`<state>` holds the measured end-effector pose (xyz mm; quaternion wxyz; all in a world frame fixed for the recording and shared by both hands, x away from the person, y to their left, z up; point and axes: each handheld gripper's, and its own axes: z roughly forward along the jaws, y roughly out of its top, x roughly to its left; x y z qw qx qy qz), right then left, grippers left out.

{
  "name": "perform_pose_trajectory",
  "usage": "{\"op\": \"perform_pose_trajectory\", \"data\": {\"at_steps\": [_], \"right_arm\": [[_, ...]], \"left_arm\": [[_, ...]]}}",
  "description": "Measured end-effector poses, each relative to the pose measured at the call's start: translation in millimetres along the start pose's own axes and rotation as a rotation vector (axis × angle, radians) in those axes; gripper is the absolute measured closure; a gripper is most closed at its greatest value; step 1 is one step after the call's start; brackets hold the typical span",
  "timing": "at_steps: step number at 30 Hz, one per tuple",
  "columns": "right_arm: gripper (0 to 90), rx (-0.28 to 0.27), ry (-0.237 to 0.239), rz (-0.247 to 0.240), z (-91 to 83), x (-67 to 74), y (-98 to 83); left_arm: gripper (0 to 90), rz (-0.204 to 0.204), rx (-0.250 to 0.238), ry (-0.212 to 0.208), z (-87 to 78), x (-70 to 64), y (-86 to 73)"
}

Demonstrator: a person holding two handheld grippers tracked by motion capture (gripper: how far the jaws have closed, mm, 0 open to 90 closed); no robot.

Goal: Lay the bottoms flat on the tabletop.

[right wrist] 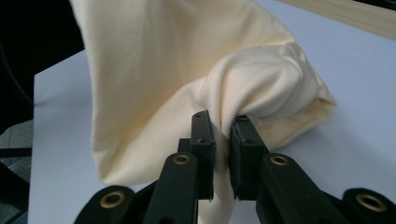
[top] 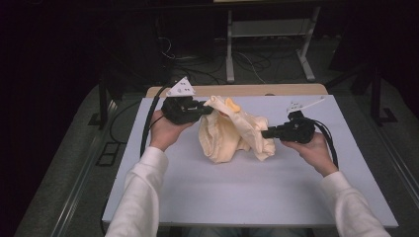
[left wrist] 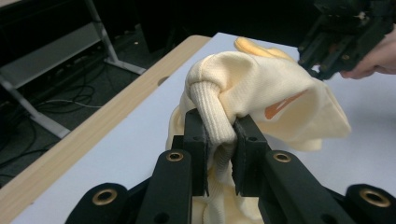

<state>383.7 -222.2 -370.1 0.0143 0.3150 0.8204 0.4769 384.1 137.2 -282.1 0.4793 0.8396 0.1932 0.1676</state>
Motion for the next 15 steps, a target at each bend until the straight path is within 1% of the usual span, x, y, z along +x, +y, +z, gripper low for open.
{"op": "perform_pose_trajectory", "data": {"at_steps": [1,2,3,4,5,6,9,12,13,14,15], "right_arm": [[80.6,0.0,0.0,0.0,0.0,0.0,0.0],[80.6,0.006,-0.014,0.016,-1.6,-6.7,-3.2],[80.6,0.006,-0.014,0.016,-1.6,-6.7,-3.2],[80.6,0.003,-0.025,0.034,-3.8,-12.0,-6.0],[80.6,0.003,-0.025,0.034,-3.8,-12.0,-6.0],[80.6,-0.005,-0.032,0.047,-6.9,-16.2,-8.7],[80.6,-0.004,-0.045,0.057,-9.4,-19.9,-11.7],[80.5,0.002,-0.068,0.077,-12.3,-28.2,-20.2],[80.5,0.002,-0.071,0.087,-13.0,-30.0,-22.4],[80.5,0.002,-0.071,0.087,-13.0,-30.0,-22.4],[80.5,0.005,-0.081,0.1,-14.7,-33.6,-26.8]], "left_arm": [[77.1,-0.002,-0.001,-0.006,2.5,-0.4,0.0],[77.1,-0.003,-0.002,-0.01,4.7,-0.7,0.1],[77.1,-0.003,-0.003,-0.014,6.8,-1.1,0.2],[77.2,-0.005,-0.007,-0.018,8.9,-1.5,0.4],[77.2,-0.01,-0.01,-0.024,10.8,-1.9,0.5],[77.2,-0.01,-0.011,-0.028,12.3,-2.1,0.5],[77.3,-0.014,-0.01,-0.036,16.9,-2.9,0.6],[77.3,-0.022,-0.011,-0.045,21.9,-3.8,0.2],[77.3,-0.023,-0.012,-0.048,23.8,-4.2,0.1],[77.3,-0.024,-0.012,-0.054,25.7,-4.7,0.1],[77.3,-0.025,-0.011,-0.06,29.7,-5.8,0.6]]}}
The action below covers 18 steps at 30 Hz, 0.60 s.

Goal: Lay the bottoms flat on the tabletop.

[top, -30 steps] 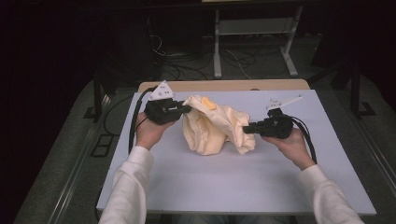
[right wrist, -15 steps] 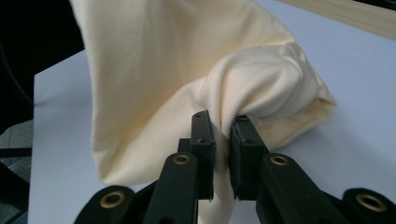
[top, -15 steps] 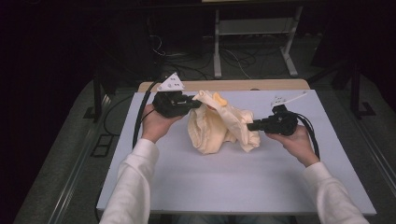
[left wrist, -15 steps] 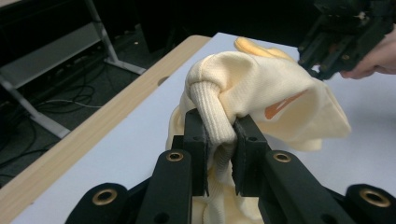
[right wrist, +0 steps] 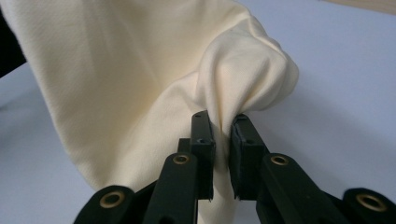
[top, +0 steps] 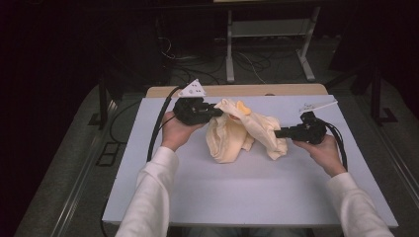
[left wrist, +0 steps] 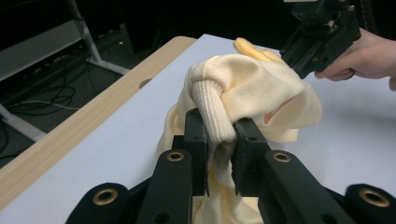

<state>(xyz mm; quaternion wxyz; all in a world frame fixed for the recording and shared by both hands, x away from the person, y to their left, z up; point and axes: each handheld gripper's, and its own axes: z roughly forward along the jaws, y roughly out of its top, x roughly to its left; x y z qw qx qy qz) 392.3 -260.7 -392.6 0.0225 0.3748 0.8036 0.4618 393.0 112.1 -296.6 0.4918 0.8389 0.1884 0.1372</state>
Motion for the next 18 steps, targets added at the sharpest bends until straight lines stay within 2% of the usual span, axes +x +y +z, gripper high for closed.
{"op": "perform_pose_trajectory", "data": {"at_steps": [11,18], "right_arm": [[79.9,0.019,-0.042,0.06,-5.6,-18.8,-17.7],[79.0,0.011,-0.076,0.107,-10.5,-30.4,-26.2]], "left_arm": [[77.3,-0.003,-0.005,-0.034,18.8,-4.9,4.0],[77.3,-0.012,-0.005,-0.056,31.7,-7.3,3.8]]}}
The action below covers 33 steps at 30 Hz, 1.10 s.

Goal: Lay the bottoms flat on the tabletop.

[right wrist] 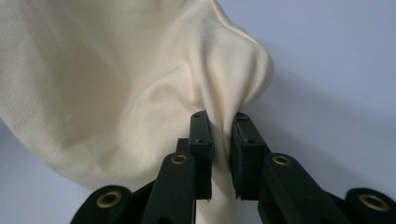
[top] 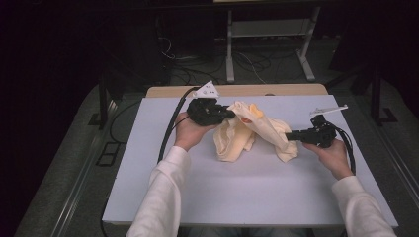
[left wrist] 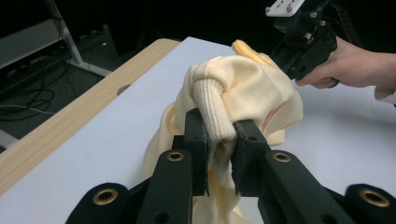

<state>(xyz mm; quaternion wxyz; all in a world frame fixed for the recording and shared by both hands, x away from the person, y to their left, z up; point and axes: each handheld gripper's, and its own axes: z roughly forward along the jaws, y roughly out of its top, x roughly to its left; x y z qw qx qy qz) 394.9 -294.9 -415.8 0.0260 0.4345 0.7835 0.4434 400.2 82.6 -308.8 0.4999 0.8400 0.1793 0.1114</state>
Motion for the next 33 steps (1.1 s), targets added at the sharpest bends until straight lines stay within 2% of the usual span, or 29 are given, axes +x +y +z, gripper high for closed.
{"op": "perform_pose_trajectory", "data": {"at_steps": [6,7,10,13,15,23,27,33], "right_arm": [[76.1,-0.026,-0.037,0.056,-4.7,-10.5,-4.2],[74.5,-0.039,-0.039,0.069,-7.4,-12.7,-4.8],[71.5,-0.054,-0.055,0.074,-10.6,-13.0,-4.9],[66.8,-0.099,-0.08,0.072,-17.9,-11.9,-4.5],[62.5,-0.152,-0.063,0.078,-25.5,-9.6,-2.6],[52.5,-0.196,-0.031,0.037,-31.2,3.8,6.8],[44.7,-0.224,0.012,0.016,-30.8,15.9,14.5],[38.6,-0.254,0.061,0.008,-30.4,28.7,21.8]], "left_arm": [[77.3,-0.021,-0.015,-0.028,11.1,-0.1,-3.4],[77.3,-0.037,-0.024,-0.043,15.1,-0.3,-5.4],[77.3,-0.046,-0.028,-0.053,19.6,-1.3,-7.6],[77.3,-0.056,-0.031,-0.072,26.5,-3.2,-9.6],[77.3,-0.059,-0.03,-0.082,31.4,-5.2,-10.6],[77.3,-0.091,-0.041,-0.124,52.3,-11.2,-16.5],[77.3,-0.096,-0.032,-0.151,65.8,-18.2,-20.8],[77.3,-0.101,-0.022,-0.162,74.2,-21.9,-23.5]]}}
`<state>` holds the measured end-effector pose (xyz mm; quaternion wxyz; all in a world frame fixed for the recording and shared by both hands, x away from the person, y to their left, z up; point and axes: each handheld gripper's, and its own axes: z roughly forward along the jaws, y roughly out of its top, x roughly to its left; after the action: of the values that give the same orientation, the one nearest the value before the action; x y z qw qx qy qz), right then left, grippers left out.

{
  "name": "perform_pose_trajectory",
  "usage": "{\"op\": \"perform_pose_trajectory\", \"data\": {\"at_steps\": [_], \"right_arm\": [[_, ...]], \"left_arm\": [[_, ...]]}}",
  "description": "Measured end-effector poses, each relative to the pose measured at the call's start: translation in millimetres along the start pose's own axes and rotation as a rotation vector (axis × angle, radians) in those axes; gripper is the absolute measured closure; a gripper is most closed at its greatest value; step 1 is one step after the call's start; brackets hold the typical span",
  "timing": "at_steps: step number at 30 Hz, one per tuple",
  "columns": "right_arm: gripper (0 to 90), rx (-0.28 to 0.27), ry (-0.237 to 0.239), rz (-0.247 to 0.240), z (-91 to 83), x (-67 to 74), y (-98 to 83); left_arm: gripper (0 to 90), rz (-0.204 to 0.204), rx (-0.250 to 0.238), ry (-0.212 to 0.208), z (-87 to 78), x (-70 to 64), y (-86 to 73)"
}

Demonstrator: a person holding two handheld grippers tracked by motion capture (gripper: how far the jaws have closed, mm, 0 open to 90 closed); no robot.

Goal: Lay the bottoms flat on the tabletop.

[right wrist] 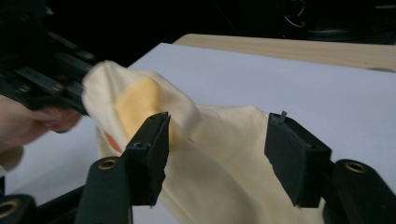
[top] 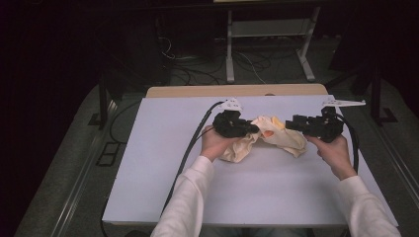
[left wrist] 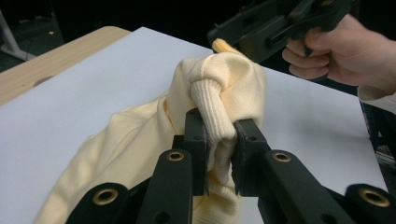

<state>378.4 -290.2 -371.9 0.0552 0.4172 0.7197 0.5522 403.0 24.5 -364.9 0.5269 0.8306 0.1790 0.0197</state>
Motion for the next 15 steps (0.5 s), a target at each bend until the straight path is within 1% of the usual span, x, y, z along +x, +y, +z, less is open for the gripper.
{"op": "perform_pose_trajectory", "data": {"at_steps": [4,6,9,15], "right_arm": [[36.0,-0.016,0.047,-0.012,3.0,10.3,6.4],[35.2,-0.018,0.058,-0.026,4.8,15.5,8.8],[33.6,-0.007,0.075,-0.03,9.3,21.0,10.8],[30.9,0.029,0.089,-0.053,18.0,27.4,11.3]], "left_arm": [[77.3,-0.004,0.011,-0.003,5.6,-0.8,-2.1],[77.3,-0.004,0.014,-0.005,8.1,-1.3,-2.8],[77.3,-0.011,0.016,-0.01,11.8,-2.4,-3.7],[77.3,-0.018,0.023,-0.013,16.4,-2.8,-4.7]]}}
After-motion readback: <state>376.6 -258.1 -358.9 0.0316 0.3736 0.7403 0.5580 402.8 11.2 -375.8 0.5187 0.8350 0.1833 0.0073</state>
